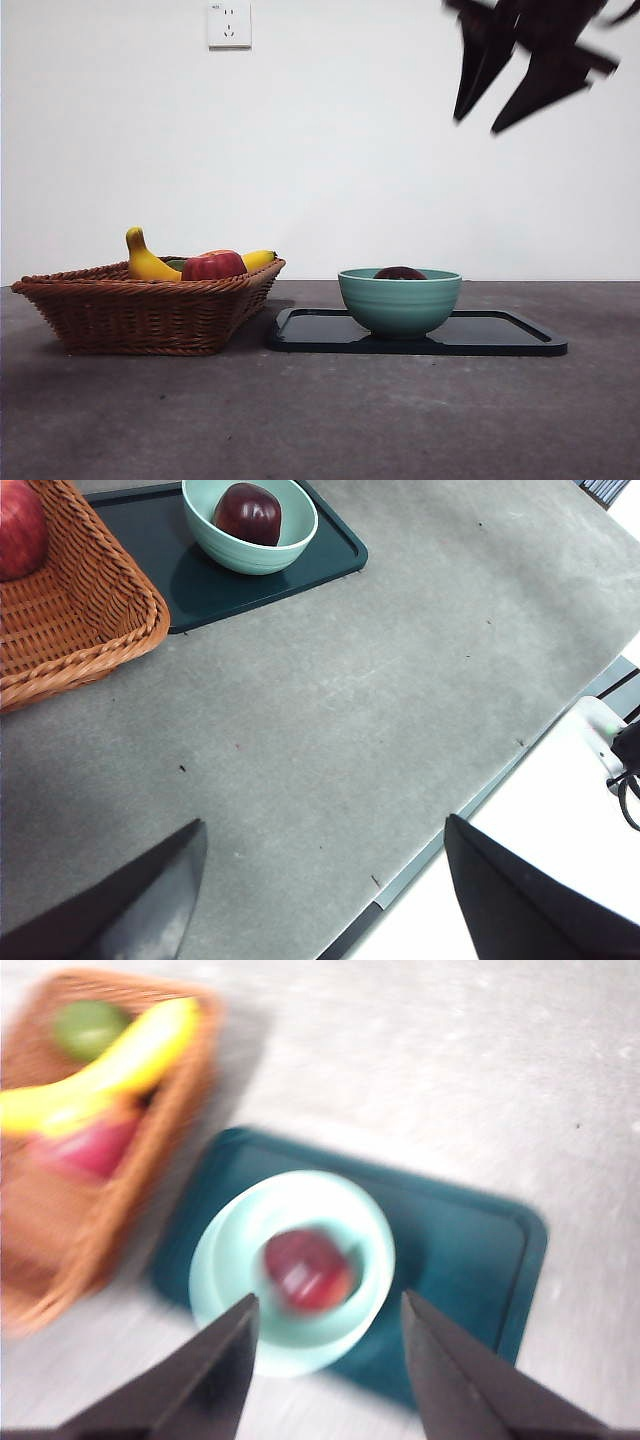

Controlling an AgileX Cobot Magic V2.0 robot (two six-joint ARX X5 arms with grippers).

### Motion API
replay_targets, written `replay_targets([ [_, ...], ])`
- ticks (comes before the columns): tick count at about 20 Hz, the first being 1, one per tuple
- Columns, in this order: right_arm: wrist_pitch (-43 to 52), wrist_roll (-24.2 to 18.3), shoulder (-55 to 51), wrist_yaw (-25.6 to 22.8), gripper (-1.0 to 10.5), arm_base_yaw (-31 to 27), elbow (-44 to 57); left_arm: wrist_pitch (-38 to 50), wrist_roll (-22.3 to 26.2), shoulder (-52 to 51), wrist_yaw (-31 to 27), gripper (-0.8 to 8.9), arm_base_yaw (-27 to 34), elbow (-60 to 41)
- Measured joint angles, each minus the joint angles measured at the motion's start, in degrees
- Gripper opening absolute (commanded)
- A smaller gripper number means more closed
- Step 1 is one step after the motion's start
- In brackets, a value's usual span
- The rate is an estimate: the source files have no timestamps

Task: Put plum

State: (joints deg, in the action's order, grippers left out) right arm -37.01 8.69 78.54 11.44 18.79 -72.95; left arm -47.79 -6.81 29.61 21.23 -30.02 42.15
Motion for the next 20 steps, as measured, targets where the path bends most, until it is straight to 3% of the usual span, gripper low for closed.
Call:
replay_targets([
  [2, -5.3, -0.9, -5.5, 0.5, 2.3, 1.6, 0.4, 0.0, 0.0, 0.0, 0.0, 3.74, 0.0, 0.0],
  [12, -6.6, -0.2, -34.8, 0.5, 2.3, 13.7, 22.9, 0.4, 0.0, 0.0, 0.0, 3.74, 0.0, 0.0],
  [20, -7.3, 3.2, -42.9, 0.5, 2.3, 15.4, 31.4, 0.4, 0.0, 0.0, 0.0, 3.74, 0.0, 0.0],
])
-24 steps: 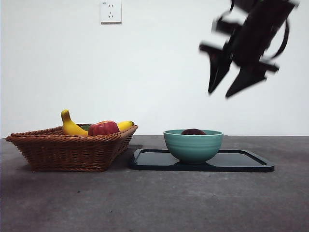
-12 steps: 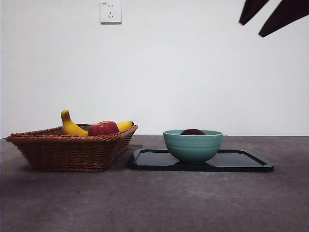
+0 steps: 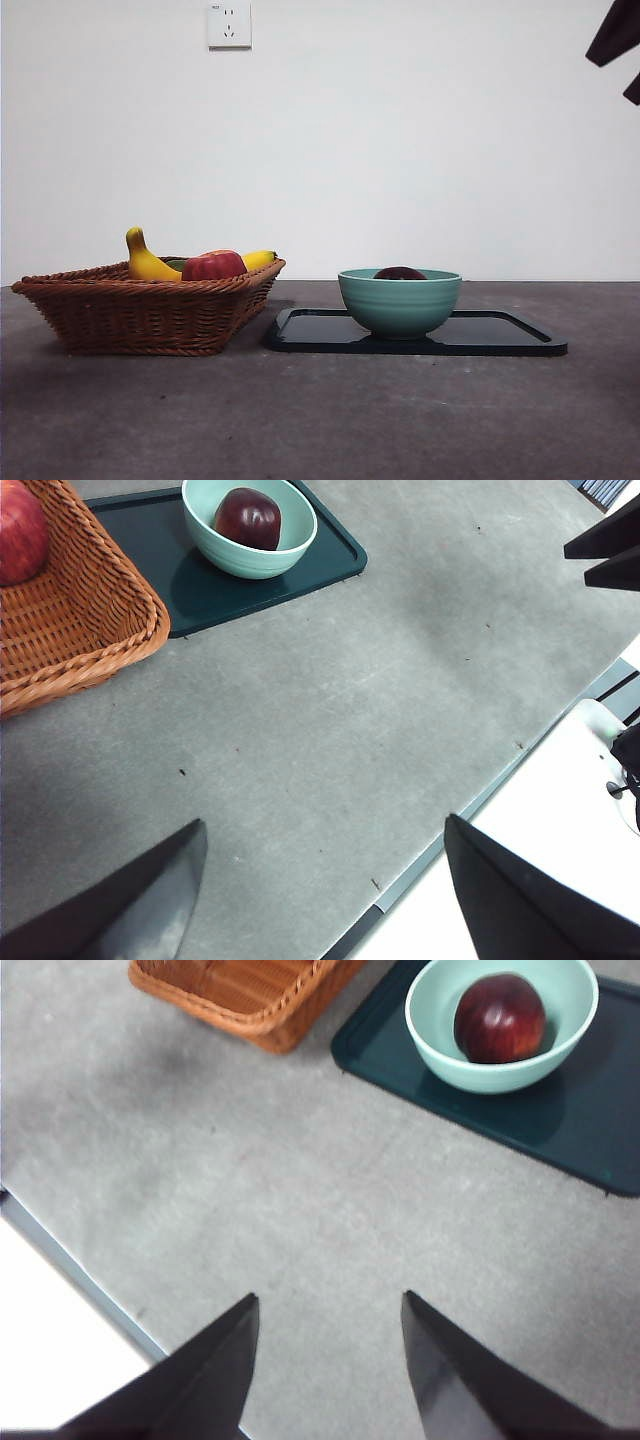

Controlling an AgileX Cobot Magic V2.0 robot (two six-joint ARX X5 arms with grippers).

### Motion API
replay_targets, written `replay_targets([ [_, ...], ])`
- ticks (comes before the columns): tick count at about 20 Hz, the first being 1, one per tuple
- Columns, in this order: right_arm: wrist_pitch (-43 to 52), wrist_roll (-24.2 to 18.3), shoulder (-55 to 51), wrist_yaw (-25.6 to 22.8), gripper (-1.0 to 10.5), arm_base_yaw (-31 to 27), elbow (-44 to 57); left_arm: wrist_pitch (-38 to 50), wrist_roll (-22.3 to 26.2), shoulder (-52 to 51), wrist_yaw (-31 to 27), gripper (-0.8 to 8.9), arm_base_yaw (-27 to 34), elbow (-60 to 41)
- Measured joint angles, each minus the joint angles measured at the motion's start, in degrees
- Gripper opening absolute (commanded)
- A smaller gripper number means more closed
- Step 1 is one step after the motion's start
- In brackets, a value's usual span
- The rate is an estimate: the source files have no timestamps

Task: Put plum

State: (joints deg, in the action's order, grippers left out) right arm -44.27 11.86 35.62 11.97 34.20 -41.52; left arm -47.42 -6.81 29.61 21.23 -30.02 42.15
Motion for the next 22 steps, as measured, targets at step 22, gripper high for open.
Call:
replay_targets([
  [22, 0.1, 0.2, -0.1, 0.0, 2.3, 0.0, 0.0, 8.4, -0.8, 14.3, 0.1, 3.74, -1.0, 6.2],
])
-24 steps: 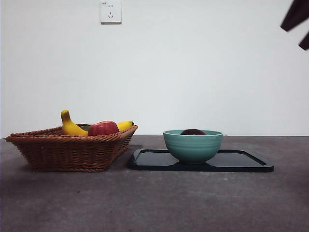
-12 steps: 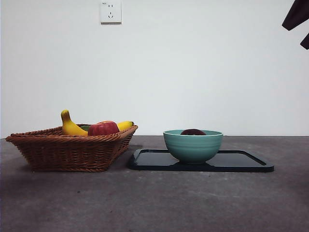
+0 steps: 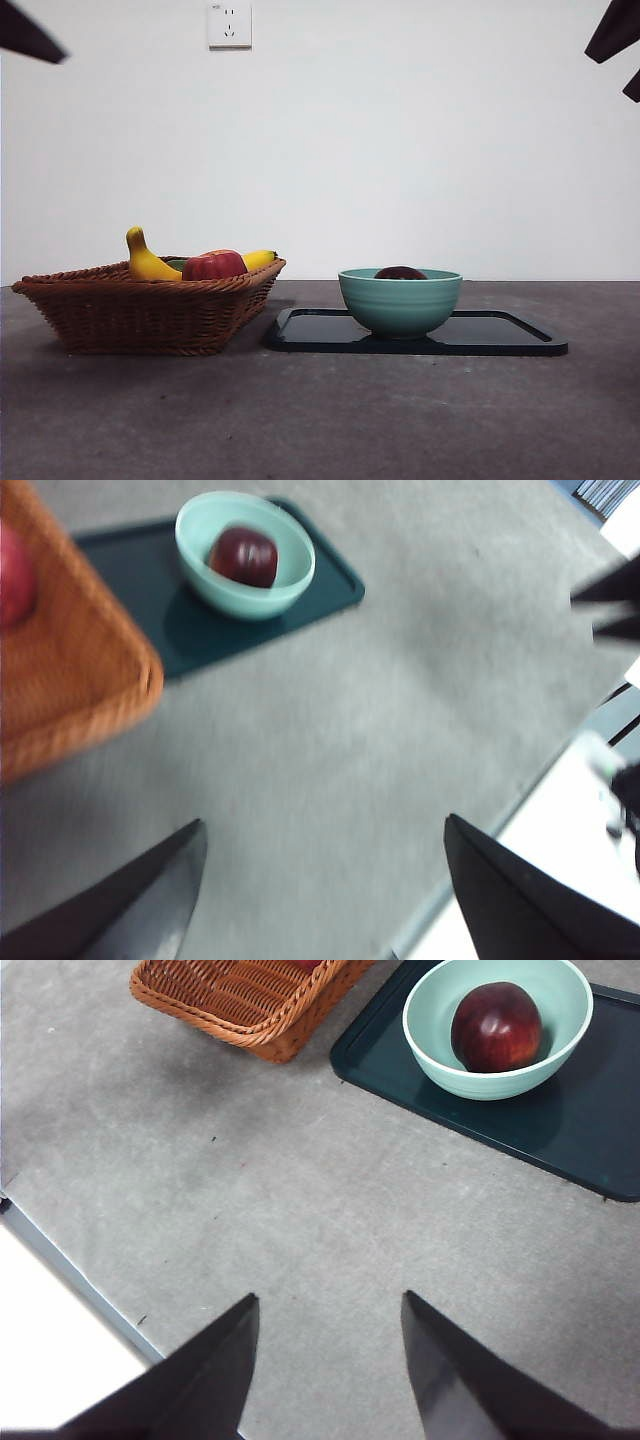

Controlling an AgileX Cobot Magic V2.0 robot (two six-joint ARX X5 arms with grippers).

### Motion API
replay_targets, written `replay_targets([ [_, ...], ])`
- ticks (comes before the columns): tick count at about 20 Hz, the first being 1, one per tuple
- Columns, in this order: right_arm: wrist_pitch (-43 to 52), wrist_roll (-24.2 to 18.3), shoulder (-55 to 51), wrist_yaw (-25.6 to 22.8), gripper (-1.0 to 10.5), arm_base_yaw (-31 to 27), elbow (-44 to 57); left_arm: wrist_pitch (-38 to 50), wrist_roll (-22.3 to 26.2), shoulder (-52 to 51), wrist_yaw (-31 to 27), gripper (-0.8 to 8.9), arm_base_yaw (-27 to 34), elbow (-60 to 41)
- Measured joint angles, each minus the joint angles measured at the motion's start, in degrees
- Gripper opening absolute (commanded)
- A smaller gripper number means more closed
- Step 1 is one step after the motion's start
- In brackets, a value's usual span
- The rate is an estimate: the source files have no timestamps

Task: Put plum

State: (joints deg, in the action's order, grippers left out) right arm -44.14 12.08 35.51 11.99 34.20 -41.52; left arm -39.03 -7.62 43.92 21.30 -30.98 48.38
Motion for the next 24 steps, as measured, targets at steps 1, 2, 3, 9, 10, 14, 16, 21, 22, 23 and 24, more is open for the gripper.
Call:
replay_targets([
  [1, 0.0, 0.0, 0.0, 0.0, 2.3, 0.0, 0.0, 1.6, 0.0, 3.4, 0.0, 3.74, -0.2, 1.9],
  [2, 0.0, 0.0, 0.0, 0.0, 2.3, 0.0, 0.0, 2.9, 0.0, 7.3, 0.0, 3.74, -0.5, 4.3],
  [3, 0.0, 0.0, 0.0, 0.0, 2.3, 0.0, 0.0, 3.9, 0.0, 10.8, -0.2, 3.74, -0.6, 6.7],
  [9, 0.0, 0.2, 0.0, 0.0, 2.3, 0.0, 0.0, 3.5, 0.0, 36.1, -3.3, 3.74, -2.0, 27.0],
  [10, 0.0, 0.2, 0.0, 0.0, 2.3, 0.0, 0.0, 3.6, 0.0, 39.8, -3.4, 3.74, -2.4, 30.4],
  [14, -0.1, 0.4, 0.0, 0.0, 2.3, 0.0, 0.0, 3.5, 0.2, 52.8, -6.1, 3.73, -4.2, 42.4],
  [16, -0.7, 0.4, 0.0, 0.0, 2.3, 0.0, 0.0, 2.9, 0.7, 58.1, -7.9, 3.73, -5.0, 46.6],
  [21, -1.9, 0.4, 0.0, 0.0, 2.3, 0.0, 0.0, 2.8, 2.7, 68.1, -9.6, 3.73, -7.1, 52.0],
  [22, -1.9, 0.4, 0.0, 0.0, 2.3, 0.0, 0.0, 2.8, 3.1, 69.4, -9.6, 3.73, -7.3, 52.3],
  [23, -2.0, 0.4, 0.0, 0.0, 2.3, 0.0, 0.0, 3.0, 3.7, 70.8, -10.2, 3.74, -7.5, 52.7],
  [24, -2.2, 0.4, 0.0, 0.0, 2.3, 0.0, 0.0, 3.4, 4.0, 71.8, -11.0, 3.74, -7.8, 52.7],
])
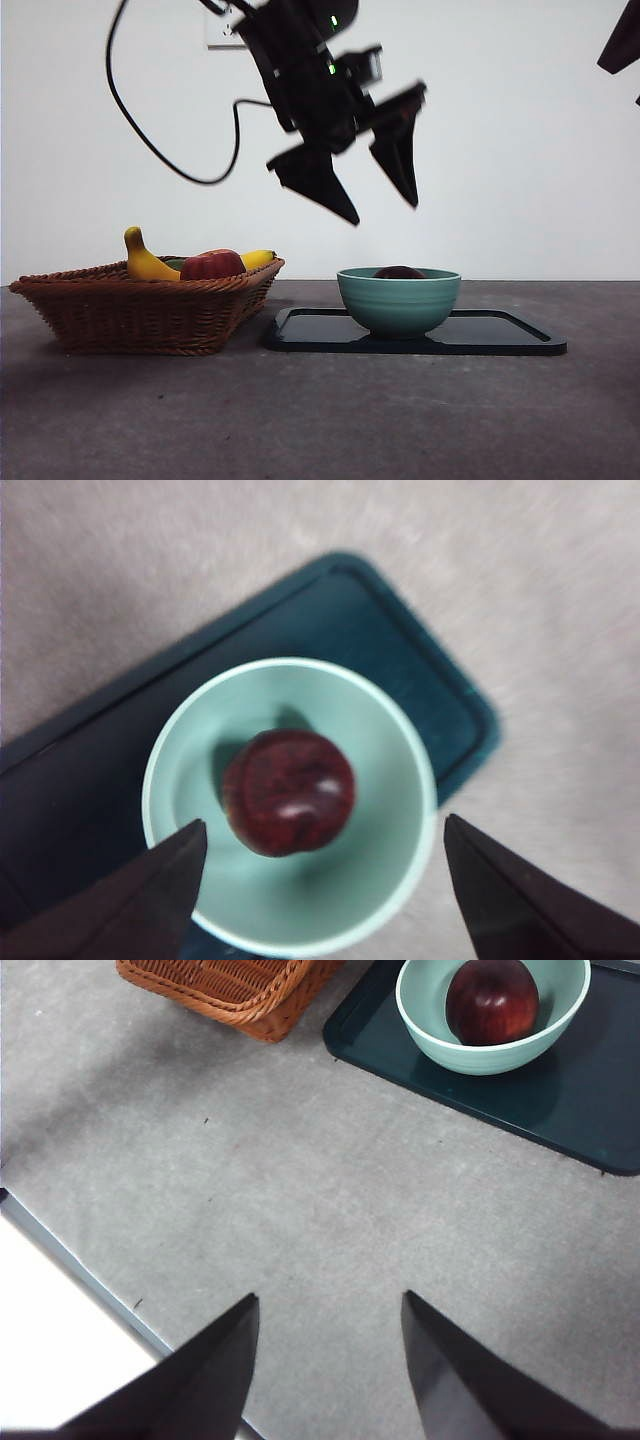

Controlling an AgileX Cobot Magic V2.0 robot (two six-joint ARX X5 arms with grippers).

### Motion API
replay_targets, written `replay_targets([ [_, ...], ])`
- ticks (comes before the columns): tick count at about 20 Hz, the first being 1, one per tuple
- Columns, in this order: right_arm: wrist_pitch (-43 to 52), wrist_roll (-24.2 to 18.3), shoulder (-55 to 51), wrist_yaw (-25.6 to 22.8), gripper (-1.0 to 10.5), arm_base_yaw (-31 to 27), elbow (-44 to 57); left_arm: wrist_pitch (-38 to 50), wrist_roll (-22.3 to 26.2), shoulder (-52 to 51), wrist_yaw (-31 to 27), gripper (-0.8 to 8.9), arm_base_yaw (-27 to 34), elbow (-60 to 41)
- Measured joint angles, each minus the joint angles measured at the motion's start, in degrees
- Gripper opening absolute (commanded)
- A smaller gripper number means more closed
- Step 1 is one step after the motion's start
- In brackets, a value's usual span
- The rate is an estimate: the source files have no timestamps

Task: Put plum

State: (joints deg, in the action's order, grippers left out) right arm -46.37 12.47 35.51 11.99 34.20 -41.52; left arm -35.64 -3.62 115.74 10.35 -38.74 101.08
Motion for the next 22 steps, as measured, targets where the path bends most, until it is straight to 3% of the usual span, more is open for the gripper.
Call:
replay_targets([
  [9, -1.6, 0.0, 0.0, 0.0, 2.3, 0.0, 0.0, 5.6, 1.4, 4.3, -1.3, 3.74, -0.9, 0.0],
  [22, -1.6, 0.0, 0.0, 0.0, 2.3, 0.0, 0.0, 6.7, 3.2, 7.6, -4.4, 3.74, -1.8, 0.1],
])
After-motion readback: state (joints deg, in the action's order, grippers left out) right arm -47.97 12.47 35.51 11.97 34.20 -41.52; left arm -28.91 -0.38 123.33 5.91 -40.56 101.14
